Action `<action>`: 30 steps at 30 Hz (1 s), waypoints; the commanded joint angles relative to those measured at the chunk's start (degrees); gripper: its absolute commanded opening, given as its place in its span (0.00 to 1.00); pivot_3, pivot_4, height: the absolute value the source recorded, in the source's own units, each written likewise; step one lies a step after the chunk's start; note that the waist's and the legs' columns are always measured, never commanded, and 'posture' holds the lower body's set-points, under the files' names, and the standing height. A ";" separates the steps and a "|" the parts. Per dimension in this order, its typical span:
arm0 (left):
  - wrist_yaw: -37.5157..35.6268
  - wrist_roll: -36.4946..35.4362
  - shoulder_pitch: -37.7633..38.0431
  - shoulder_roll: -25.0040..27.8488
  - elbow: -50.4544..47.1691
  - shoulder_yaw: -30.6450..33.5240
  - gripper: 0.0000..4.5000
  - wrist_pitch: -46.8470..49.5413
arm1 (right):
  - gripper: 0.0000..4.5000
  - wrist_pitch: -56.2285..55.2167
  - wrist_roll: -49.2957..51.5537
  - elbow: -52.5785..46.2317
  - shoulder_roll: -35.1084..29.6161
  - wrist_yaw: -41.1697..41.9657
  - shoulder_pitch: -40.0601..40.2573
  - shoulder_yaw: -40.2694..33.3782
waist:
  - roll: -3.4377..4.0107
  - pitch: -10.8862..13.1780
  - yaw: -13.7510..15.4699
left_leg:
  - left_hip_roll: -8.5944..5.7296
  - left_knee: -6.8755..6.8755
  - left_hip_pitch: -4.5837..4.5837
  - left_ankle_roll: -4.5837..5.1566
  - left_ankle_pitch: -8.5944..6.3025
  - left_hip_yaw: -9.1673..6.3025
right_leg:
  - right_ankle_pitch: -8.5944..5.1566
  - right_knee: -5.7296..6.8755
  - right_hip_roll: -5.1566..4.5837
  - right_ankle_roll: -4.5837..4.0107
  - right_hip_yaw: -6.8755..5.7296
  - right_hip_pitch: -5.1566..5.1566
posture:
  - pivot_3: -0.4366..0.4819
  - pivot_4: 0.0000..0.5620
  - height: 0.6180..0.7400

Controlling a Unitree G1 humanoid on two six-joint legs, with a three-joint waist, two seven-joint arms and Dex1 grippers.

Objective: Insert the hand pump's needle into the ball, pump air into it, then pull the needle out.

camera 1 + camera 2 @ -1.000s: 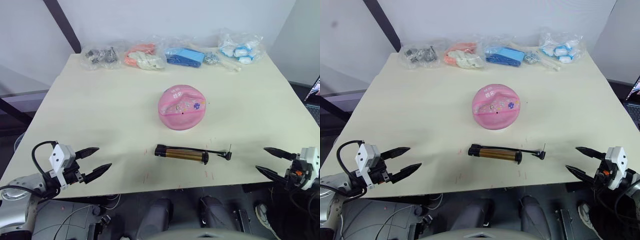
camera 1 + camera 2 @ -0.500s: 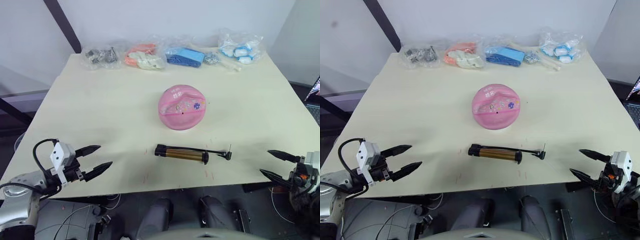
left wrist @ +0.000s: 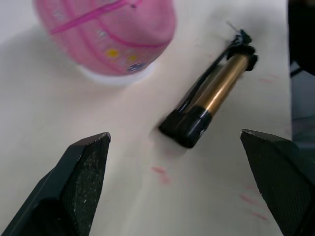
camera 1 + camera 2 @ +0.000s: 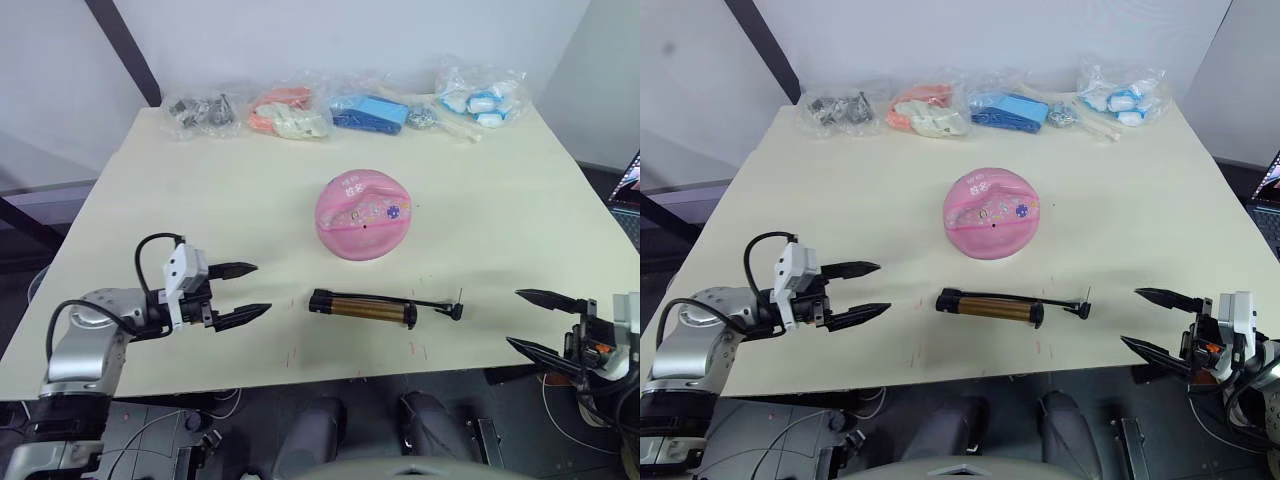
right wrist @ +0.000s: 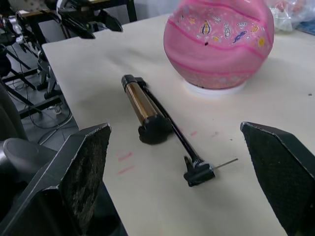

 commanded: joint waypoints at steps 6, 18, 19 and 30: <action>-0.57 3.10 -9.43 -1.21 -1.96 -8.29 1.00 4.89 | 0.98 1.12 1.02 -6.05 0.89 -1.57 2.09 -0.59 | -0.03 0.04 0.61 | -0.01 0.06 -0.03 0.00 0.01 -0.04 | 0.01 0.02 0.02 0.02 -0.07 0.01 | 0.48 0.27 1.00; -3.69 5.34 -14.61 -3.97 2.55 -12.61 1.00 3.35 | 0.98 1.85 1.22 -10.09 1.37 -3.82 4.81 -0.89 | -0.07 0.09 0.31 | -0.02 0.05 -0.03 0.01 0.01 -0.02 | 0.00 0.01 0.02 0.02 -0.05 0.01 | 0.48 0.27 1.00; -3.46 5.58 -15.21 -4.44 2.72 -12.91 1.00 3.74 | 0.98 1.95 1.29 -10.30 1.34 -3.83 4.91 -0.89 | -0.09 0.10 0.38 | -0.02 0.06 -0.03 0.01 0.01 -0.02 | 0.00 0.02 0.02 0.03 -0.04 0.01 | 0.48 0.27 1.00; -1.67 12.77 -23.79 -8.64 4.44 -20.99 1.00 6.22 | 0.98 2.50 1.85 -13.62 2.26 -5.35 5.91 -0.82 | -0.17 0.14 0.88 | -0.04 0.11 -0.04 0.01 0.01 -0.02 | 0.01 0.03 0.06 0.04 -0.07 0.02 | 0.48 0.27 1.00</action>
